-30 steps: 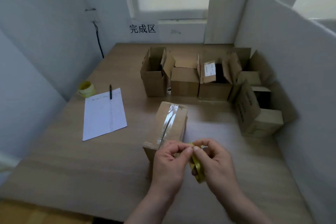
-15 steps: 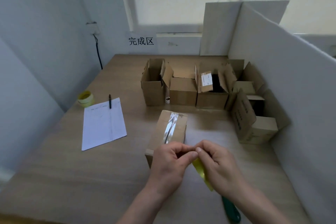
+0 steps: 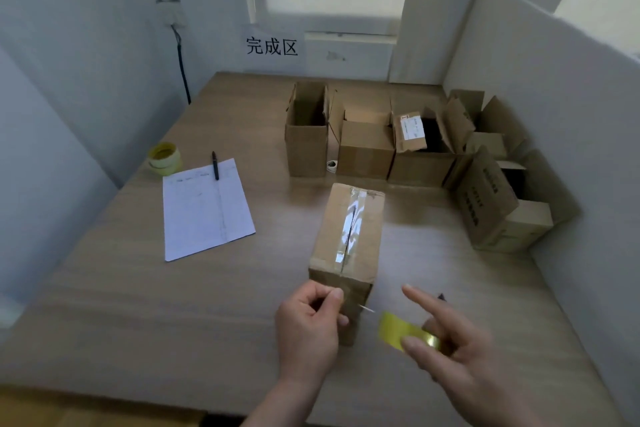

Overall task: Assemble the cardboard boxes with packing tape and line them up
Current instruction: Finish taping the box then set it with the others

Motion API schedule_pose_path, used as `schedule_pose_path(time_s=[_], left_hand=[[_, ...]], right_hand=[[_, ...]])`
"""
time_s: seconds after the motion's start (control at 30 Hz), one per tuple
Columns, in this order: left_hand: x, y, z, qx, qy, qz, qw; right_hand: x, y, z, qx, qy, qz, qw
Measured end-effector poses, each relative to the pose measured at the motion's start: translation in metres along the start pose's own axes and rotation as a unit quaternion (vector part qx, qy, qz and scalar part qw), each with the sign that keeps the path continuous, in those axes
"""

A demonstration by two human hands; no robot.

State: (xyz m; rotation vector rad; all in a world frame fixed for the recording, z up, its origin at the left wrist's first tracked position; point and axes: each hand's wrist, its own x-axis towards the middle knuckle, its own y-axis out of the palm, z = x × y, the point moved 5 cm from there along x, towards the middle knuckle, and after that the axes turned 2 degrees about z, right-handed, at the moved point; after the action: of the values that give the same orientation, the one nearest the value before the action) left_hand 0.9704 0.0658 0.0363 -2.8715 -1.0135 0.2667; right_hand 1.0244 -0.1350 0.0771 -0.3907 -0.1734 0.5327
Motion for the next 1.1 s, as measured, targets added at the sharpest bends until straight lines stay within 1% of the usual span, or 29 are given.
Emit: schedule_pose_path(time_s=[0.07, 0.13, 0.23, 0.3, 0.4, 0.5, 0.57, 0.67, 0.73, 0.77, 0.8, 0.83, 0.9, 0.93, 1.1], left_hand=[[0.006, -0.006, 0.006, 0.015, 0.013, -0.027, 0.999], [0.015, -0.007, 0.01, 0.037, 0.026, -0.044, 0.998], [0.035, -0.013, 0.017, 0.088, 0.055, -0.081, 0.991], [0.047, -0.018, 0.017, 0.131, 0.083, -0.102, 0.983], [0.059, -0.019, 0.018, 0.146, 0.104, -0.104, 0.978], [0.064, -0.016, 0.024, 0.136, 0.099, -0.092, 0.982], [0.066, -0.016, 0.026, 0.129, 0.081, -0.089, 0.984], [0.07, -0.019, 0.029, 0.12, 0.052, -0.092, 0.987], [0.071, -0.02, 0.028, 0.118, 0.051, -0.084, 0.988], [0.071, -0.019, 0.027, 0.118, 0.054, -0.077, 0.989], [0.07, -0.018, 0.027, 0.118, 0.058, -0.073, 0.989], [0.069, -0.017, 0.026, 0.121, 0.059, -0.073, 0.988], [0.068, -0.017, 0.026, 0.124, 0.048, -0.081, 0.988], [0.067, -0.018, 0.026, 0.122, 0.045, -0.082, 0.988], [0.073, -0.022, 0.025, 0.1, 0.025, -0.084, 0.991]], right_hand=[[0.012, -0.009, -0.013, -0.072, 0.045, -0.023, 0.996], [0.03, -0.008, -0.018, -0.184, 0.062, -0.018, 0.981], [0.058, 0.006, -0.015, -0.304, 0.045, -0.024, 0.951], [0.07, 0.017, -0.016, -0.346, 0.027, -0.023, 0.938], [0.075, 0.028, -0.019, -0.363, 0.021, -0.014, 0.931], [0.076, 0.033, -0.017, -0.38, 0.018, -0.009, 0.925], [0.078, 0.033, -0.017, -0.397, 0.024, 0.0, 0.917], [0.075, 0.028, -0.019, -0.346, 0.013, 0.013, 0.938], [0.07, 0.023, -0.022, -0.286, 0.032, 0.028, 0.957], [0.068, 0.02, -0.023, -0.278, 0.045, 0.028, 0.959], [0.067, 0.018, -0.025, -0.291, 0.052, 0.025, 0.955], [0.069, 0.017, -0.027, -0.33, 0.059, 0.022, 0.942], [0.075, 0.018, -0.029, -0.416, 0.086, 0.032, 0.905], [0.077, 0.02, -0.029, -0.429, 0.096, 0.036, 0.898], [0.082, 0.022, -0.031, -0.423, 0.092, 0.03, 0.901]])
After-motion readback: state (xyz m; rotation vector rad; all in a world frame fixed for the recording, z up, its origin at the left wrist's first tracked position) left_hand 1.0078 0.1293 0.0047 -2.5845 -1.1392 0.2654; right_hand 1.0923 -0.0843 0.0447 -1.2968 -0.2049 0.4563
